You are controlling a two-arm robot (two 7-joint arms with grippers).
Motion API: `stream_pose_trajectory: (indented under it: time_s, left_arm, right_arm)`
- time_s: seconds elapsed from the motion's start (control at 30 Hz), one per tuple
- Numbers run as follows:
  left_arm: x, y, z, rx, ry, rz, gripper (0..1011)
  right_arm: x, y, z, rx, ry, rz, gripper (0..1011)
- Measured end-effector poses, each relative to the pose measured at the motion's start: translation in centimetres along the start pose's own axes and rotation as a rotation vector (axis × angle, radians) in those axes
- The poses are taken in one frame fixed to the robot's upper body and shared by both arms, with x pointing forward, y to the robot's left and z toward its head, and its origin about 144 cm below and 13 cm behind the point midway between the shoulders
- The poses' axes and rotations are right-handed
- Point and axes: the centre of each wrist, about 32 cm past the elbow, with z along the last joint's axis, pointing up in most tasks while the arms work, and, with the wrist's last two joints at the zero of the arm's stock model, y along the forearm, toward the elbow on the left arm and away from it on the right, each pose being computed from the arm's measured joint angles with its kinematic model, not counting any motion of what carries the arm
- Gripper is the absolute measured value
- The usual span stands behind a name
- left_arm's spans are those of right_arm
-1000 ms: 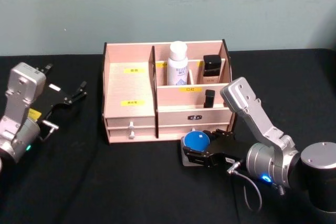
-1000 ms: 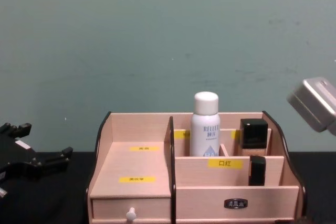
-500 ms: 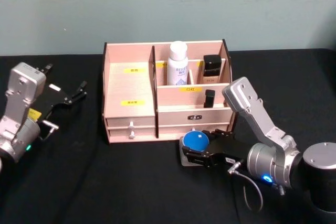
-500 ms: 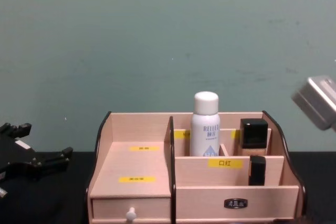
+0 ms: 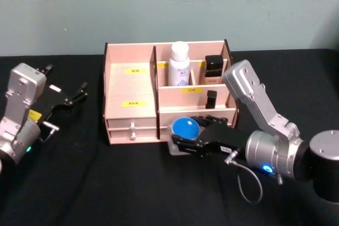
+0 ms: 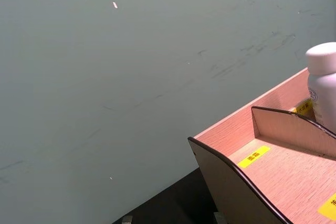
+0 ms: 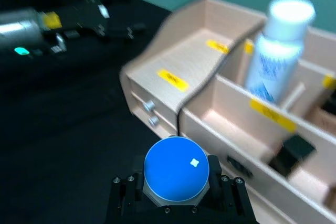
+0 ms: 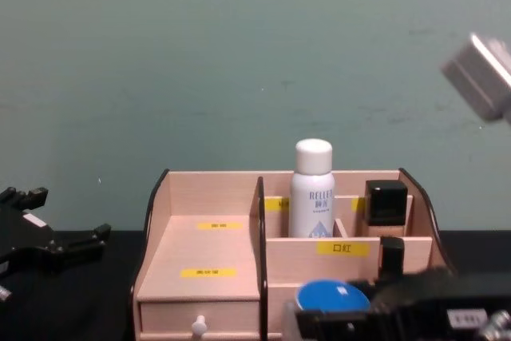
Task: Pick up the facial cleanser and watermelon frost from the table and place them into the tiered storage box.
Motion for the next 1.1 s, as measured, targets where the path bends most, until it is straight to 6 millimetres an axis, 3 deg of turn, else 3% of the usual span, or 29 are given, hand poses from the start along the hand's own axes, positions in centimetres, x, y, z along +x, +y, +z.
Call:
stream_pose_trajectory:
  time_s: [0.27, 0.5, 1.1]
  left_arm:
    - [0.0, 0.0, 0.0, 0.000, 0.000, 0.000, 1001]
    - [0.0, 0.0, 0.0, 0.000, 0.000, 0.000, 1001]
    - [0.0, 0.0, 0.0, 0.000, 0.000, 0.000, 1001]
  right_arm:
    - [-0.9, 0.4, 2.9, 0.051, -0.050, 0.054, 729]
    - [-1.2, 1.9, 5.4, 0.083, -0.089, 0.088, 729]
    - [-0.5, 5.6, 8.0, 0.082, -0.117, 0.072, 729]
